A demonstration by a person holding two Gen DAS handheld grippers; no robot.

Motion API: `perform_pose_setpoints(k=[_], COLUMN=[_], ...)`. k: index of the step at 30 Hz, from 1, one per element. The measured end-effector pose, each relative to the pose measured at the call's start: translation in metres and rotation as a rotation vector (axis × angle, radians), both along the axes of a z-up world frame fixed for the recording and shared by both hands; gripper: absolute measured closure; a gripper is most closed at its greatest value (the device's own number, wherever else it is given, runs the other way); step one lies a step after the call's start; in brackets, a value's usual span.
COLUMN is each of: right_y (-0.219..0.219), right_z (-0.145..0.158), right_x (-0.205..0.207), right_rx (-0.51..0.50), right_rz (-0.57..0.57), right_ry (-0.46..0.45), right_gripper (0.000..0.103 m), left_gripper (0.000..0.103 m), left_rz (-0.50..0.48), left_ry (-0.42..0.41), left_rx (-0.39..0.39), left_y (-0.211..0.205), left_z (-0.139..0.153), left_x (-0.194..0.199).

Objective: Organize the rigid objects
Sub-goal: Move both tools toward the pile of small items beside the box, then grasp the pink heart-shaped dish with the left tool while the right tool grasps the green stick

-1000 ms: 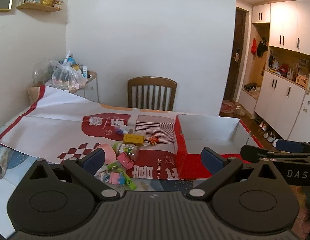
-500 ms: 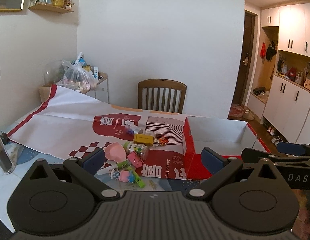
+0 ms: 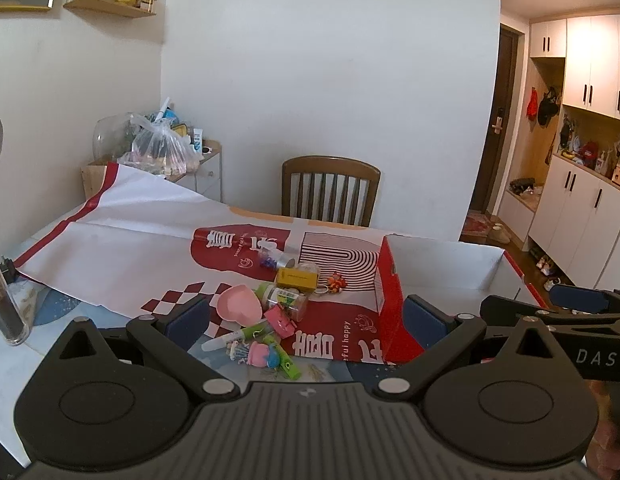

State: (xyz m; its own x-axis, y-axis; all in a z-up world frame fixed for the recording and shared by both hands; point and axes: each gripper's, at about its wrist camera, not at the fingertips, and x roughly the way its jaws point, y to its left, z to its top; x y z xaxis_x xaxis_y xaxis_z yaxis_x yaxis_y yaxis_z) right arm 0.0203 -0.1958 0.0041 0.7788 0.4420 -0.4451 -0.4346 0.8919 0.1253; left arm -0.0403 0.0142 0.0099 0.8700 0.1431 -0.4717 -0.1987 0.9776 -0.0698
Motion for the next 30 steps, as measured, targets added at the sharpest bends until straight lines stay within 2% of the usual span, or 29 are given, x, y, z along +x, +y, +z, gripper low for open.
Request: perform_pose_setpoints(k=[5,12,17,22,30], right_y=[0.014,0.050,0.070,0.087,0.121], right_z=[-0.001,0.001,-0.010,-0.028,-0.063], right_x=[0.009,0.014,0.029,0.045,0.065], right_rx=[0.001,-0.031,-0.054,-0.071,-0.161], right_rz=[0.006,0.112,0.129,0.125,0.122], right_ry=[0.007,-0.027,0.040,0.116,0.153], right_gripper=[0.000,0.000,0.000,0.000,0.000], left_gripper=[0.000,0.000,0.000,0.000,0.000], left_rz=[-0.019,-0.008,-0.042,-0.067,-0.070], left_ry=[0.002,0.021,0.026,0.069,0.124], left_rx=[-0.013,-0.023,-0.007,0.001,0.002], left_y=[0.018,0.056,0.080,0.102,0.139], left_z=[-0.004,-0.013,-0.025,-0.045,-0.075], left_x=[0.012,0.039,0.060,0.083,0.124])
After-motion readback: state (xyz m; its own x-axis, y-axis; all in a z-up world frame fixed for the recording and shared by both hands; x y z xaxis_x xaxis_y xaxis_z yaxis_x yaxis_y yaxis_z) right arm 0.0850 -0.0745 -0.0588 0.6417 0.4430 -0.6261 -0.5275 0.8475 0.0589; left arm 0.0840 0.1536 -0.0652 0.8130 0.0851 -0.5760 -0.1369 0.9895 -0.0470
